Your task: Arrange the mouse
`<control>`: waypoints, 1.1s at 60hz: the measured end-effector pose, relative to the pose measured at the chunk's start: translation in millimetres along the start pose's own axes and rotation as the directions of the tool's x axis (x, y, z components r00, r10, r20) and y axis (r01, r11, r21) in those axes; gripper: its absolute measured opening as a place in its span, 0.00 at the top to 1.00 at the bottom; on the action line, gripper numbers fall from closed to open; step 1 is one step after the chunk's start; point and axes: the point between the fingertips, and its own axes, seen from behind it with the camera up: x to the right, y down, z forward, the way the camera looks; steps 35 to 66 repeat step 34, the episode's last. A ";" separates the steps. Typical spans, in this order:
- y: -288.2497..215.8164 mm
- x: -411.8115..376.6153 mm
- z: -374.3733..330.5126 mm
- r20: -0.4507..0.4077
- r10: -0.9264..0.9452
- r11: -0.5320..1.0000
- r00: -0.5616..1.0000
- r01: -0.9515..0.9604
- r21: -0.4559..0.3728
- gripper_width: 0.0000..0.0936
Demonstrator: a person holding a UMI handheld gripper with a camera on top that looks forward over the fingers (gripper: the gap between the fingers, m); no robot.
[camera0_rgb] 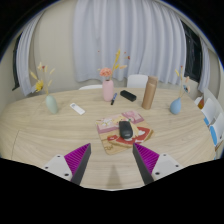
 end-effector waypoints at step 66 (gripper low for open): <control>95.7 -87.1 -83.9 -0.012 -0.044 0.998 0.999 0.044 -0.051 0.09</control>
